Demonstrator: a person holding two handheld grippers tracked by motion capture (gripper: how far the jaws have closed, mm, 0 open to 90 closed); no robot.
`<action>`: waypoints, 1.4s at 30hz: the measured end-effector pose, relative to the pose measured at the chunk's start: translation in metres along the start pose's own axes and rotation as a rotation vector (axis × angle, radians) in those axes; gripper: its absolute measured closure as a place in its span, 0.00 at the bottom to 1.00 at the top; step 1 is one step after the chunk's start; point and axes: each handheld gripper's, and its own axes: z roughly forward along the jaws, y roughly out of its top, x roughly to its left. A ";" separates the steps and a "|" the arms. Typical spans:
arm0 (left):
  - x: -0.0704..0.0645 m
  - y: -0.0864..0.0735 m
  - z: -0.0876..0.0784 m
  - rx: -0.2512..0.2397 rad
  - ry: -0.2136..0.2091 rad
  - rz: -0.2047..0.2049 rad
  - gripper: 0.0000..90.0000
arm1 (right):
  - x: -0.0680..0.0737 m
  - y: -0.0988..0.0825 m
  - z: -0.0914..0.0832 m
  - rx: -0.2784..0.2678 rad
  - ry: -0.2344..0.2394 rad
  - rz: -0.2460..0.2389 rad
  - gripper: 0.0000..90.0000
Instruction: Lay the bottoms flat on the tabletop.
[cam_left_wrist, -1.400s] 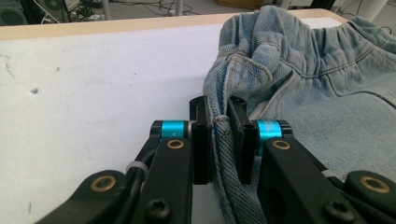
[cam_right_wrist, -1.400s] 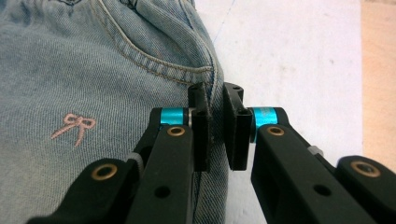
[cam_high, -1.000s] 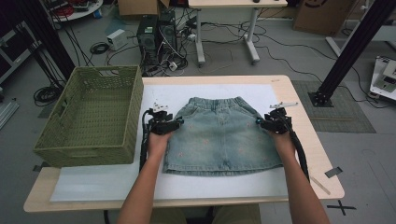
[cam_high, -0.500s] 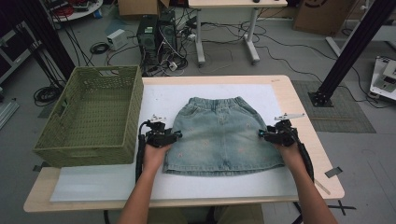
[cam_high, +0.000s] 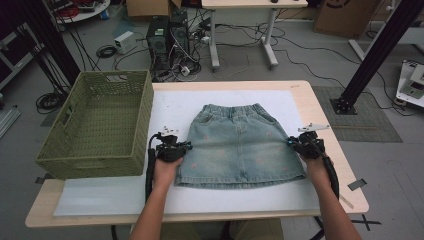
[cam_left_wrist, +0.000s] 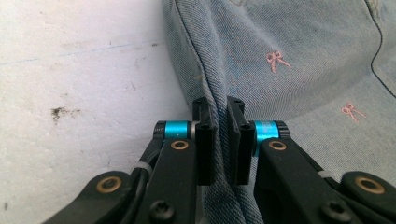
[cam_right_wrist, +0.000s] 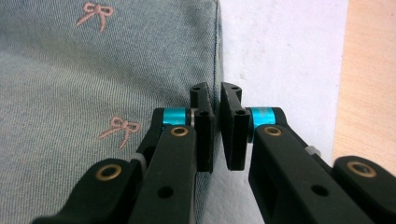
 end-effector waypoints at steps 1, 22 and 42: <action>0.001 -0.001 -0.001 0.000 -0.003 -0.002 0.82 | 0.000 0.000 0.000 -0.002 0.018 0.001 0.94; -0.009 -0.022 -0.025 0.051 -0.034 0.021 0.96 | 0.002 -0.033 -0.032 0.016 0.077 -0.018 0.97; -0.009 -0.033 -0.041 0.077 -0.069 0.000 0.95 | 0.008 -0.060 -0.055 0.010 0.158 -0.012 0.95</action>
